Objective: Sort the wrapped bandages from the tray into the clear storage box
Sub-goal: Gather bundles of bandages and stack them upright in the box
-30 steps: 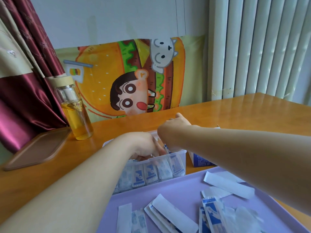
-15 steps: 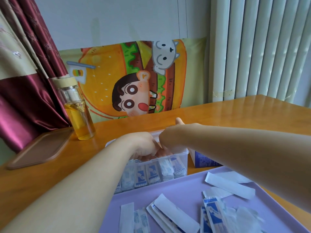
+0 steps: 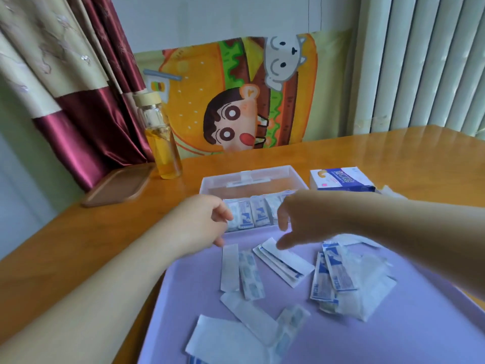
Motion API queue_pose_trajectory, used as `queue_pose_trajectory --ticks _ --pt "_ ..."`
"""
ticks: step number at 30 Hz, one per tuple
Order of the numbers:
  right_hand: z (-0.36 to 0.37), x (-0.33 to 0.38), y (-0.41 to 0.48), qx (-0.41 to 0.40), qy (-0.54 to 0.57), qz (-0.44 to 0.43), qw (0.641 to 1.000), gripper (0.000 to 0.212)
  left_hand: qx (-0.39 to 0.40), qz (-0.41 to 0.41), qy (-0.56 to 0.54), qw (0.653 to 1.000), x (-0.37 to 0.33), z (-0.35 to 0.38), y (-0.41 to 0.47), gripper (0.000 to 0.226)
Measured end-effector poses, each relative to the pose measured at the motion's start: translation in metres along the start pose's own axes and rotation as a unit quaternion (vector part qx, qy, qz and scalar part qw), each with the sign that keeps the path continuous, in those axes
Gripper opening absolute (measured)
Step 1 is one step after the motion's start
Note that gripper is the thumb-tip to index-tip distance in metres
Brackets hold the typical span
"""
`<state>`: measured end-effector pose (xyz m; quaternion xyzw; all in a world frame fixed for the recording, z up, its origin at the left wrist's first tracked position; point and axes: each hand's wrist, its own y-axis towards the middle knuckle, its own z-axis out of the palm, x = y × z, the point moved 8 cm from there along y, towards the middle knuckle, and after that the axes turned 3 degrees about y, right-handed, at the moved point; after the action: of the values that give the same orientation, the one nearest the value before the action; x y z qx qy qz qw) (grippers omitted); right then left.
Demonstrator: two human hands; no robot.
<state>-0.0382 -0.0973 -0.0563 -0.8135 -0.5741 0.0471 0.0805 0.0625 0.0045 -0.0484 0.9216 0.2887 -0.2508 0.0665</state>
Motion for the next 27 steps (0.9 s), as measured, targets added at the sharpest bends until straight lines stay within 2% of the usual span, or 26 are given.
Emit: queue_pose_trajectory --ticks 2,3,4,5,6,10,14,16,18,20,22,24,27 --pt "0.025 -0.005 0.005 0.058 0.013 0.042 0.997 0.06 0.06 -0.041 0.098 0.993 0.012 0.021 -0.01 0.002" --pt "0.032 -0.008 0.01 0.072 0.025 0.052 0.996 0.065 0.065 -0.061 0.149 0.985 0.014 0.027 -0.012 0.011" --pt "0.038 -0.011 0.013 0.089 0.04 0.059 0.993 0.066 0.062 -0.069 0.181 0.979 0.014 0.034 -0.012 0.029" --pt "0.042 -0.014 0.017 0.101 0.07 0.068 0.99 0.063 0.058 -0.091 0.19 0.976 0.012 0.039 -0.012 0.051" --pt "0.044 -0.015 0.018 0.114 0.112 0.079 0.984 0.059 0.063 -0.098 0.194 0.974 0.009 0.045 -0.015 0.038" --pt "0.05 -0.026 0.016 0.119 0.281 0.124 0.944 0.048 0.121 -0.104 0.241 0.957 0.005 0.063 -0.01 0.053" --pt "0.053 -0.028 0.009 0.108 0.307 0.132 0.936 0.037 0.126 -0.112 0.239 0.956 0.014 0.058 -0.006 0.054" --pt "0.045 -0.026 0.007 0.071 0.25 0.113 0.959 0.026 0.11 -0.104 0.212 0.966 0.021 0.053 -0.003 0.051" --pt "0.024 -0.022 0.006 -0.023 0.181 0.07 0.981 0.019 0.103 -0.101 0.17 0.975 0.027 0.051 -0.004 0.05" --pt "0.002 -0.014 0.001 -0.131 0.214 0.022 0.968 0.014 0.092 -0.101 0.12 0.983 0.034 0.05 -0.005 0.054" --pt "-0.01 -0.001 -0.008 -0.2 0.257 -0.022 0.945 0.018 0.077 -0.094 0.077 0.99 0.04 0.05 -0.005 0.054" --pt "-0.006 0.014 -0.01 -0.213 0.269 -0.062 0.937 0.024 0.06 -0.088 0.037 0.994 0.045 0.048 -0.007 0.051" --pt "0.012 0.031 -0.004 -0.196 0.276 -0.086 0.937 0.021 0.03 -0.09 0.004 0.995 0.054 0.041 -0.011 0.052"
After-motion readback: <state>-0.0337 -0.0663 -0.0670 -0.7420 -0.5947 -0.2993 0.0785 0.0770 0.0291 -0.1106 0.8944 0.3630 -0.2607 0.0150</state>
